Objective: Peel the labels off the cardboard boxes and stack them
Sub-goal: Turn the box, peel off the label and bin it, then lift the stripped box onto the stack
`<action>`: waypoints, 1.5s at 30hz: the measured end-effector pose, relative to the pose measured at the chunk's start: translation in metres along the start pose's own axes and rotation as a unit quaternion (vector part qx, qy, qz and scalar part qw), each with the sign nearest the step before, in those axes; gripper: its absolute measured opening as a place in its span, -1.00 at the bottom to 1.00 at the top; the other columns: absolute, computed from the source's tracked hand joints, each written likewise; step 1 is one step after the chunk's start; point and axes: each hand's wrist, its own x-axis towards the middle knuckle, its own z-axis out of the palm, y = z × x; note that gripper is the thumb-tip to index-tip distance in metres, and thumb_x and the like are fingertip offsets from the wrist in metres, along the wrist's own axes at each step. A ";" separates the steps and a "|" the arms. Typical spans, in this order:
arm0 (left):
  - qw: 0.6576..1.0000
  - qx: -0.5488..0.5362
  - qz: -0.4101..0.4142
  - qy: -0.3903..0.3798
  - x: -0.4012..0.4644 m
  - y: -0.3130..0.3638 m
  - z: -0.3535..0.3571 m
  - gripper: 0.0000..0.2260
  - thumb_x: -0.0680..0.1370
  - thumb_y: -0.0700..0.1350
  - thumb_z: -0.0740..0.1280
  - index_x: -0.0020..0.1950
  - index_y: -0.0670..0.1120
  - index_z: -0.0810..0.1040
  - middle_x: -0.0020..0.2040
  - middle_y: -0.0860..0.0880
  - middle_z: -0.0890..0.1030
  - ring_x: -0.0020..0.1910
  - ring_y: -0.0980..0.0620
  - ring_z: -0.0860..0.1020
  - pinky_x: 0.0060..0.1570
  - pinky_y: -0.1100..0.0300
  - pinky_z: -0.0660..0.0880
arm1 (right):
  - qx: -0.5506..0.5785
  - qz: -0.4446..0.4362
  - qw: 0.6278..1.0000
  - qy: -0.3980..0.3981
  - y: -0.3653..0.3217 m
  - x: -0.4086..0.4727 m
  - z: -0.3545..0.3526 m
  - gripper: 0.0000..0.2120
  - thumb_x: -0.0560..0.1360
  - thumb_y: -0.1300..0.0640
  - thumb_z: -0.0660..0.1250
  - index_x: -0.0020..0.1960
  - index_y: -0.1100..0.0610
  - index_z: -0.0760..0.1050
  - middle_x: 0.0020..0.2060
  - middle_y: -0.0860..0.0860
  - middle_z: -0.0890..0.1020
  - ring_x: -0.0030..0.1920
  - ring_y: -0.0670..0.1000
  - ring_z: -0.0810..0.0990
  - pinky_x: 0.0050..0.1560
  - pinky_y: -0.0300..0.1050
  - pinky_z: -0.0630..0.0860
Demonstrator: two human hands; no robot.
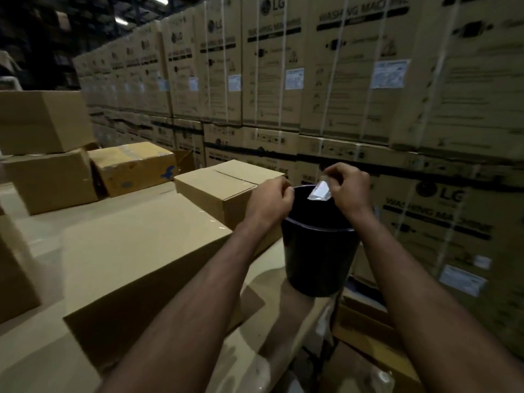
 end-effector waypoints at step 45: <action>0.961 0.145 -0.170 0.160 -0.210 -0.093 -0.157 -0.74 0.64 -0.01 0.25 0.27 -0.03 0.59 0.29 -0.04 0.56 0.30 -0.01 0.46 0.22 0.08 0.42 | 0.163 -0.231 0.955 -0.091 -0.157 -0.168 0.093 -0.81 0.50 0.24 0.37 0.11 0.14 0.60 0.02 0.07 0.55 0.04 0.06 0.51 -0.07 0.07 0.57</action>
